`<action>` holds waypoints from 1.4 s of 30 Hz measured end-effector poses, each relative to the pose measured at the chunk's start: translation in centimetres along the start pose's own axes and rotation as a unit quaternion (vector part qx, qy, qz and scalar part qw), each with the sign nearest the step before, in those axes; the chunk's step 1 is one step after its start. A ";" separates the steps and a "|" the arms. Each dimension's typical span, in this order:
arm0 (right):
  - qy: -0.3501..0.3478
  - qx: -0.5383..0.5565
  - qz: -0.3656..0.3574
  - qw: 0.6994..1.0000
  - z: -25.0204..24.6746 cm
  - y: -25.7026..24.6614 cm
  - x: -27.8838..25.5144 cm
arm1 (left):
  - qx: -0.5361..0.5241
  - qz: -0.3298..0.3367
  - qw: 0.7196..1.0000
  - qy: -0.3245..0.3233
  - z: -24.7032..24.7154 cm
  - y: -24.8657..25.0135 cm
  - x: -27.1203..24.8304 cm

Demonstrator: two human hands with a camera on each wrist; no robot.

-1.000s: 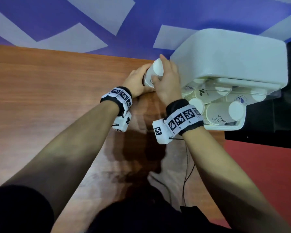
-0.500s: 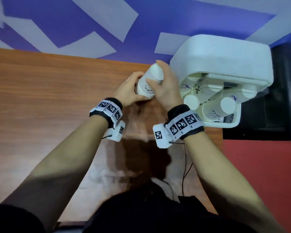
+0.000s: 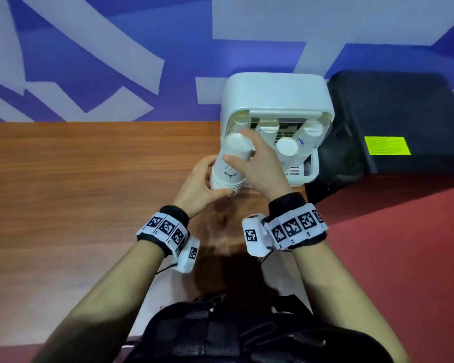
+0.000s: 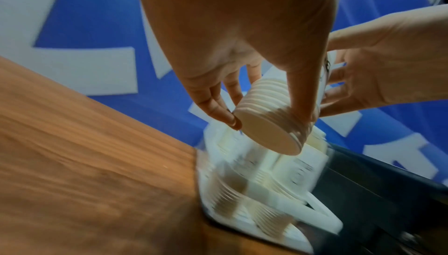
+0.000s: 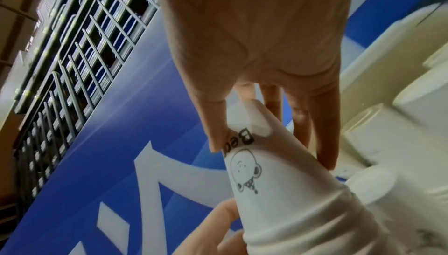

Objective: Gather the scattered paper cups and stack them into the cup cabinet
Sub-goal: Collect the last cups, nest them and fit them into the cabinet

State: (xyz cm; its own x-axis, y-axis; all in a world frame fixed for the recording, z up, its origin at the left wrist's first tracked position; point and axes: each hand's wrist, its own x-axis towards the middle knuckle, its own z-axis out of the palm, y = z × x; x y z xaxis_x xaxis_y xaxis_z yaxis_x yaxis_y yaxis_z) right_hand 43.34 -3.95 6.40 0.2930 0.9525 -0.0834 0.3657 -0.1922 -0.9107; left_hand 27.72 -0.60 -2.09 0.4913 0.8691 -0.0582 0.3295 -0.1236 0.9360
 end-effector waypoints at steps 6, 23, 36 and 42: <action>0.006 0.005 0.054 0.998 -8.0 3.4 -3.4 | 0.031 0.006 0.998 -0.063 8.2 3.3 0.2; 0.170 -0.073 0.060 0.981 -14.1 8.9 1.2 | 0.071 0.037 0.990 -0.119 15.6 6.2 5.2; 0.154 -0.118 0.096 0.976 -13.2 12.4 5.0 | 0.178 0.082 0.980 0.014 13.8 4.9 8.7; 0.148 -0.141 0.096 0.974 -13.5 12.6 5.6 | 0.242 0.054 0.969 -0.001 14.5 5.0 10.7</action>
State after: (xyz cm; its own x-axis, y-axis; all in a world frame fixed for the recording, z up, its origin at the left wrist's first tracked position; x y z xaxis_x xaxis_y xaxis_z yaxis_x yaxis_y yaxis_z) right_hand 61.45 -4.24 -0.05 0.6071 0.7902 -0.0837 0.4941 -0.4578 -0.7391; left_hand 46.35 1.13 -3.04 0.5446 0.8381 0.0304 0.6158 -0.4242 0.6639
